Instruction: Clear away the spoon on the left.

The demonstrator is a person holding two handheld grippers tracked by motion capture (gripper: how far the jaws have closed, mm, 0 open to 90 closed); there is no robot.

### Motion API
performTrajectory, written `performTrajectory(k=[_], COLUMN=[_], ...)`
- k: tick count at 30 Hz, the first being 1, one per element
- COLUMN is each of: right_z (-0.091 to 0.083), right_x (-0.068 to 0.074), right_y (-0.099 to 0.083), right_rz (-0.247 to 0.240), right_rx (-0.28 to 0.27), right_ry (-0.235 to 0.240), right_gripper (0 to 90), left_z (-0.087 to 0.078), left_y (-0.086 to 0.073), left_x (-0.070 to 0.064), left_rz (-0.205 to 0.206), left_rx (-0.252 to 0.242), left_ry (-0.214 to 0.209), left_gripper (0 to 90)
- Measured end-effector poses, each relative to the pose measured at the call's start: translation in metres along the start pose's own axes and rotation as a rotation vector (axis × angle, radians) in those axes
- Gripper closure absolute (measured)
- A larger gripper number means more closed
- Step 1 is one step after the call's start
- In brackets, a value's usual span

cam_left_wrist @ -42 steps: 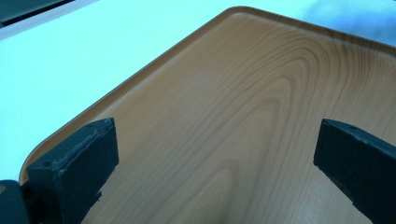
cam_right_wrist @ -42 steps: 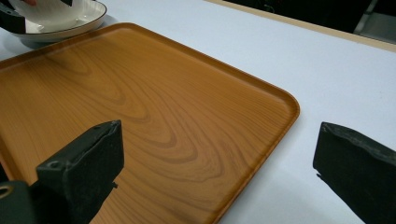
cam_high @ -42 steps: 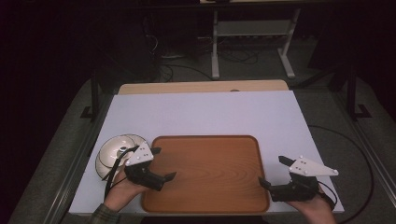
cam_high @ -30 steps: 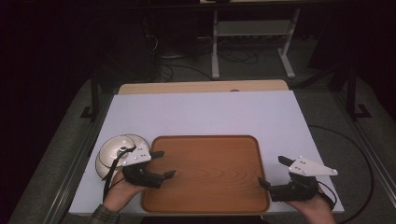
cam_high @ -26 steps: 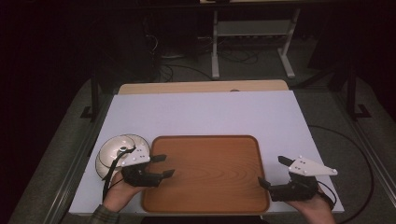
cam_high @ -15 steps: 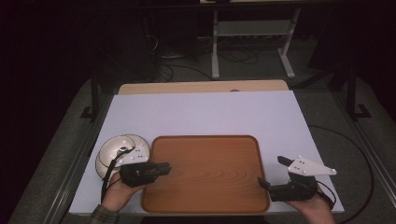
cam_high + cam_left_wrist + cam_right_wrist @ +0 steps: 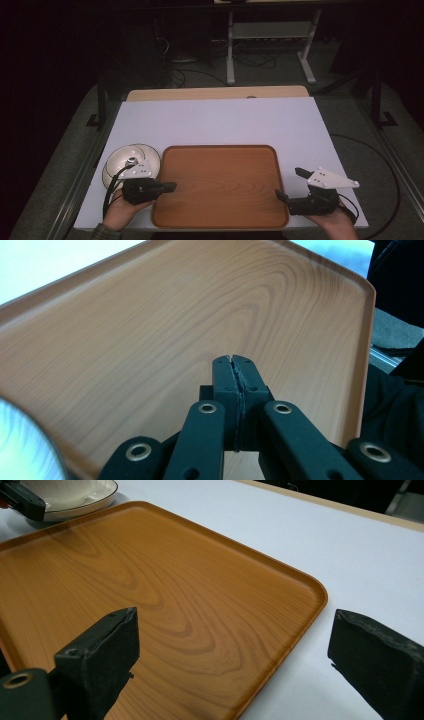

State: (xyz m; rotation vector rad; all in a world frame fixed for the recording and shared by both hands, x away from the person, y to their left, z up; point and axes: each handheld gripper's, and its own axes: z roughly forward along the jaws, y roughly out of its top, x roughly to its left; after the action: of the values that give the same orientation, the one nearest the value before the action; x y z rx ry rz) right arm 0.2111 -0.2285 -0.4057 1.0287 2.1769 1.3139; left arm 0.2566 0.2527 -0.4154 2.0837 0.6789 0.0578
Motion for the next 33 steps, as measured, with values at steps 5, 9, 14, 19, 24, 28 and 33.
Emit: performTrajectory(k=[5, 9, 14, 19, 24, 28, 33], right_z=[-0.001, -0.001, -0.001, -0.002, -0.001, -0.002, -0.002], right_x=[0.0, 0.0, 0.0, 0.0, -0.001, -0.002, -0.002], right_y=[0.001, 0.002, 0.001, 0.002, 0.001, 0.001, 0.001], right_rz=[0.001, 0.0, -0.002, 0.002, -0.001, 0.004, 0.005], right_rx=[-0.006, -0.008, -0.005, -0.013, -0.011, -0.011, -0.015], right_ry=[-0.003, -0.001, 0.002, -0.002, -0.002, -0.009, -0.009], right_gripper=[5.7, 5.7, 5.7, 5.7, 5.8, 5.8, 5.9], left_z=[-0.005, -0.007, -0.012, -0.018, -0.027, -0.034, -0.04], left_y=[-0.008, -0.012, -0.016, -0.019, -0.019, -0.021, -0.025], left_x=[0.002, 0.002, 0.004, 0.008, 0.013, 0.015, 0.016], left_rz=[-0.022, -0.028, -0.039, -0.052, -0.057, -0.07, -0.076], left_rx=[0.006, 0.014, 0.015, 0.008, -0.011, -0.021, -0.018], left_ry=[0.002, 0.006, 0.017, 0.032, 0.05, 0.061, 0.076], left_gripper=[87.5, 87.6, 87.7, 87.6, 87.6, 87.6, 87.6])
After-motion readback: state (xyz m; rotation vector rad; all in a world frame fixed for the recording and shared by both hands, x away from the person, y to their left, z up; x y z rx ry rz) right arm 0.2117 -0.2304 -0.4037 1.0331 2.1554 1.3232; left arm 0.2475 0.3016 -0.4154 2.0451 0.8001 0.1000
